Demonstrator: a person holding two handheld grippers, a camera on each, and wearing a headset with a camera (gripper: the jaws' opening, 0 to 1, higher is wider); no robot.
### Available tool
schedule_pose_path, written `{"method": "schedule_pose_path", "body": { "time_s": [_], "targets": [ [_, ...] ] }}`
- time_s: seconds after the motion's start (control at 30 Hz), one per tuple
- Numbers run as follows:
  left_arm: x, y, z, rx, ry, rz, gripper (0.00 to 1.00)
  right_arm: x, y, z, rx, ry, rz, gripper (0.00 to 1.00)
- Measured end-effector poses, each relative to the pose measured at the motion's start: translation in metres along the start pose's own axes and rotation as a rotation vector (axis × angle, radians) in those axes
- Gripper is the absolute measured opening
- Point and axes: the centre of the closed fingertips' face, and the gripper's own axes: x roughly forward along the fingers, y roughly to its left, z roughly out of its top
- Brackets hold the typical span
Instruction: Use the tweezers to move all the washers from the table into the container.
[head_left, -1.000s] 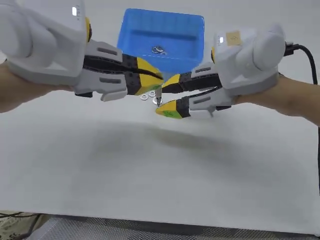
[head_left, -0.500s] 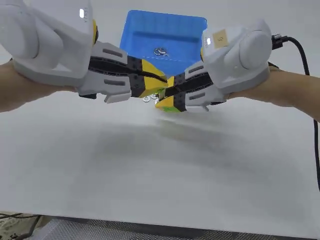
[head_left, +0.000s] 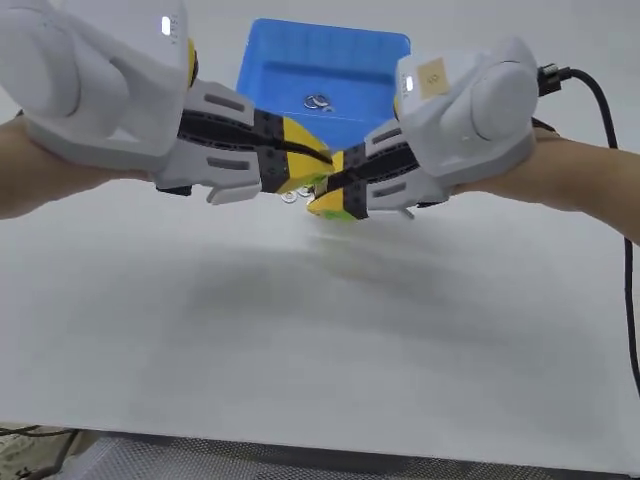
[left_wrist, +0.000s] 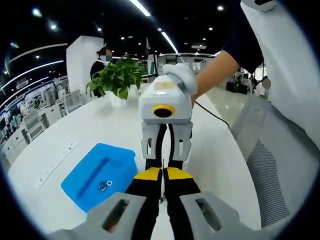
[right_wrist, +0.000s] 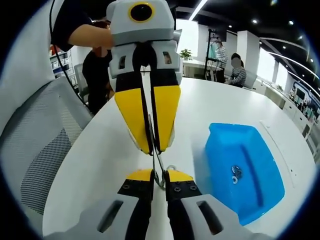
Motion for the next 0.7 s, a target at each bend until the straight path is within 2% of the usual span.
{"method": "schedule_pose_path", "body": {
  "time_s": [0.13, 0.2, 0.27, 0.47, 0.63, 0.7],
  "targets": [
    [0.002, -0.001, 0.003, -0.002, 0.003, 0.010, 0.09, 0.000, -0.001, 0.000, 0.003, 0.000, -0.012, 0.09],
    [0.003, -0.002, 0.008, -0.032, -0.022, 0.005, 0.16, 0.001, -0.001, 0.000, 0.000, 0.000, -0.014, 0.09],
    [0.002, -0.002, 0.011, -0.023, -0.034, 0.008, 0.16, 0.002, -0.001, 0.001, -0.007, -0.001, -0.016, 0.09],
    [-0.001, 0.000, 0.011, -0.031, -0.029, 0.015, 0.22, 0.003, -0.001, 0.004, -0.014, -0.006, -0.020, 0.09],
    [-0.008, 0.002, 0.012, -0.033, -0.042, 0.058, 0.37, -0.001, -0.003, 0.007, -0.013, -0.012, -0.032, 0.09],
    [-0.012, 0.001, 0.014, -0.036, -0.064, 0.074, 0.47, -0.004, -0.003, 0.008, -0.010, -0.014, -0.038, 0.09]
  ]
}}
